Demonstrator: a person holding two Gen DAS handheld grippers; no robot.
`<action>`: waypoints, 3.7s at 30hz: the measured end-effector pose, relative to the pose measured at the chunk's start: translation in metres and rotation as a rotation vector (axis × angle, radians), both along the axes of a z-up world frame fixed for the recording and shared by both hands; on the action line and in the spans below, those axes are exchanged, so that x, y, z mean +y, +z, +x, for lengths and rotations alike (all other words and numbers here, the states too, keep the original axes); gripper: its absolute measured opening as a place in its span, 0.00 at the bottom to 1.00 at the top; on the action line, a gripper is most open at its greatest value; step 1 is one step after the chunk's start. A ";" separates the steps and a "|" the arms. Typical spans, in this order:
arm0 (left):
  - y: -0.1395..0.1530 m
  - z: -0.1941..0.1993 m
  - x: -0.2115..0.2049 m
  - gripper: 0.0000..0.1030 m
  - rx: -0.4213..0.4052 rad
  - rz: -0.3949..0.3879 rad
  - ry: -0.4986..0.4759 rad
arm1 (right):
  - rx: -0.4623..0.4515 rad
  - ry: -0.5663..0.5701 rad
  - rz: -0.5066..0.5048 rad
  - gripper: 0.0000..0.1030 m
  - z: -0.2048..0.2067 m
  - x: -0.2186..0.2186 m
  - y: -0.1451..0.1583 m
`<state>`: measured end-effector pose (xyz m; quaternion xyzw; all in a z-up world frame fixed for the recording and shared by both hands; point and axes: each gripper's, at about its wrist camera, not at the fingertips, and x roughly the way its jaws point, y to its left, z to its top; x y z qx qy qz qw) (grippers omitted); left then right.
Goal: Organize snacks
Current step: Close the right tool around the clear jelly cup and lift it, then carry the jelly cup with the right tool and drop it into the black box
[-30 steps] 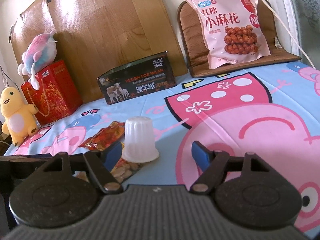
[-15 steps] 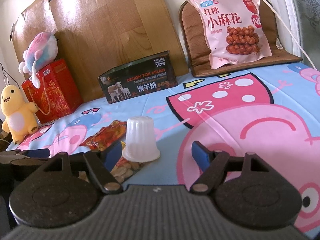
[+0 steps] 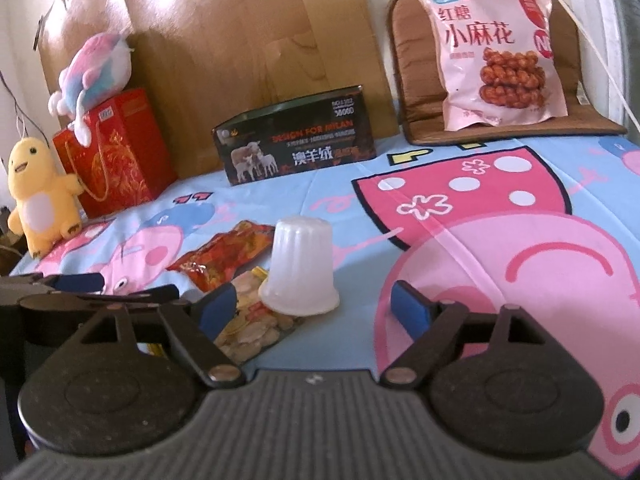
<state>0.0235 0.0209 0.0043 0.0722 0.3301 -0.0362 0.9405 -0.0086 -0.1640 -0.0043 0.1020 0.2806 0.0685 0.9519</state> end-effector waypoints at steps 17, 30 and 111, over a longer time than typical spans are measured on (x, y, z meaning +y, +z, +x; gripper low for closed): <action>-0.001 0.005 0.008 1.00 0.030 -0.059 -0.001 | -0.030 0.005 0.047 0.47 0.002 -0.003 0.001; -0.002 0.006 0.011 1.00 0.041 -0.083 0.001 | -0.097 0.139 0.021 0.44 -0.008 0.012 0.006; 0.045 0.117 0.032 0.58 0.227 -0.570 -0.278 | 0.002 0.409 0.095 0.52 0.154 -0.039 0.044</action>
